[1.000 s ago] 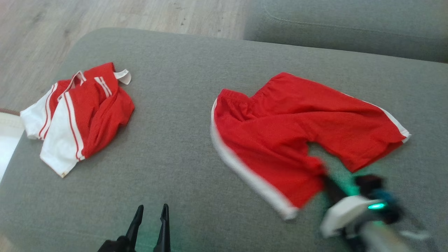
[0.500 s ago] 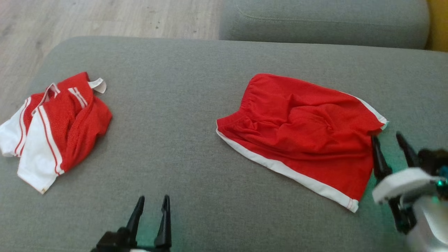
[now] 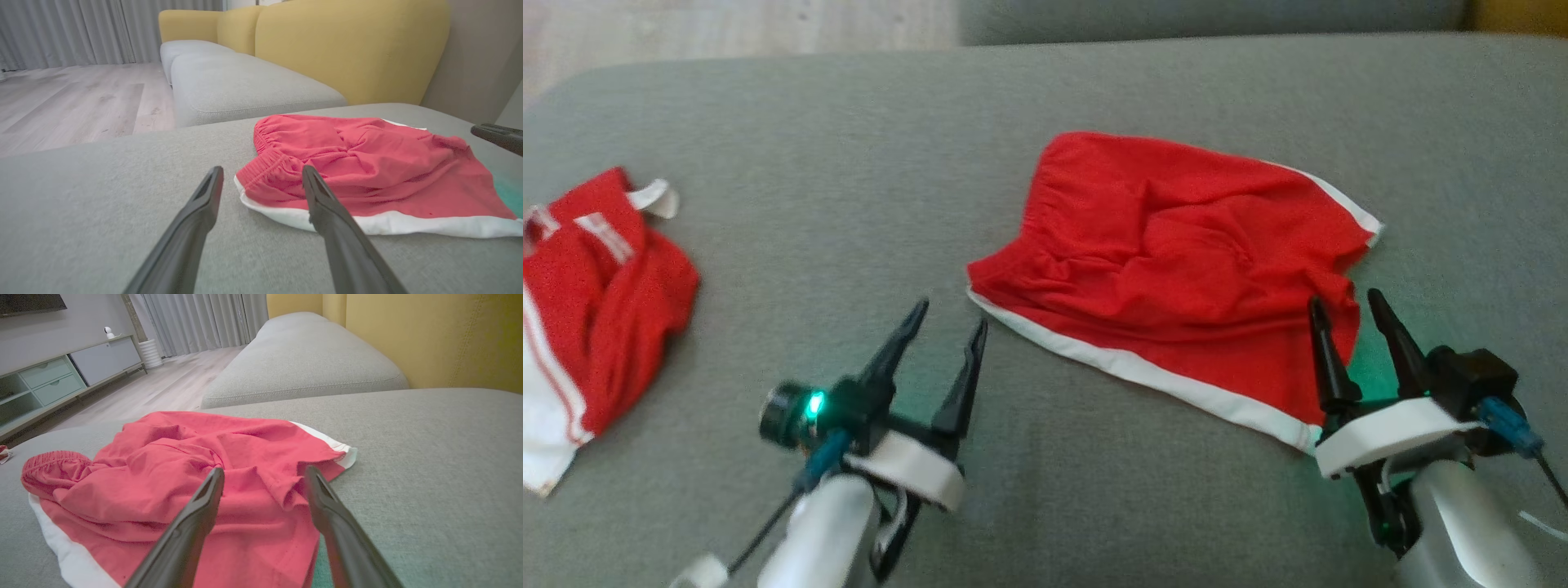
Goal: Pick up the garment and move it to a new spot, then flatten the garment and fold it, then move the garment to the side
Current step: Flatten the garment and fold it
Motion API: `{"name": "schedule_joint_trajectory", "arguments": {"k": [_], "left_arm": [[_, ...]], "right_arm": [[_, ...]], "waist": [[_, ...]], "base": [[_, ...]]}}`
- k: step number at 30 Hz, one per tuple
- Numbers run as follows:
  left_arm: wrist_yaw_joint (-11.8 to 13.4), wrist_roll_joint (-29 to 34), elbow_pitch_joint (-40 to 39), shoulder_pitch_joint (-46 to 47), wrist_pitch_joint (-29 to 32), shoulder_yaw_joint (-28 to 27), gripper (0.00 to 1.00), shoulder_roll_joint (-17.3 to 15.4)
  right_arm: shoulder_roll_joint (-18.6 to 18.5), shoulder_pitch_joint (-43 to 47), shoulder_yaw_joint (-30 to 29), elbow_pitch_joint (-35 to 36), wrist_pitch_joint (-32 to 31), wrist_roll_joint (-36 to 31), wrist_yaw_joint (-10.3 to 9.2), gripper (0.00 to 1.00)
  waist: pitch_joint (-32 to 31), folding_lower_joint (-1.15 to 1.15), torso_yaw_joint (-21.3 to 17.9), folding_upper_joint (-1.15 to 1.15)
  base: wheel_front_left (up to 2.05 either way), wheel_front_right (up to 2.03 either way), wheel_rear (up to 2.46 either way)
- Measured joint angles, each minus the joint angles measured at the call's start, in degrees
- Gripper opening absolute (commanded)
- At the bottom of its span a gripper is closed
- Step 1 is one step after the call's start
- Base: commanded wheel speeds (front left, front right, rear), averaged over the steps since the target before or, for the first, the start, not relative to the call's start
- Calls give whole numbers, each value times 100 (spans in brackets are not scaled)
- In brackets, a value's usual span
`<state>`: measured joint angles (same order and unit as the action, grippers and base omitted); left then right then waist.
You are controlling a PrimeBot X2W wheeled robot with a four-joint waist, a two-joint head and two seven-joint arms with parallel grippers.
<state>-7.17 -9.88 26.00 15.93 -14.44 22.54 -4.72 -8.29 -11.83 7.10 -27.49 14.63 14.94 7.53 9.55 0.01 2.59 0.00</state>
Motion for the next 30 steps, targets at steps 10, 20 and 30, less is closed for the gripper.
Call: {"name": "schedule_joint_trajectory", "arguments": {"k": [10,20,30], "left_arm": [[-42,-480,905,1171,-1,857,100,-599],[-42,-683,1426,1651,-1,1173,100,-715],[-42,-1050,1689,1838,-1,1474,0,-697]], "right_arm": [[14,-79,163,47,0,73,0,100],[41,-239,369,75,0,120,0,100],[67,-277,524,29,0,230,0,100]], "waist": [[460,0,-573,0],[581,0,-718,0],[499,-1,-702,0]], "base": [[0,0,0],[0,0,0],[0,0,0]]}}
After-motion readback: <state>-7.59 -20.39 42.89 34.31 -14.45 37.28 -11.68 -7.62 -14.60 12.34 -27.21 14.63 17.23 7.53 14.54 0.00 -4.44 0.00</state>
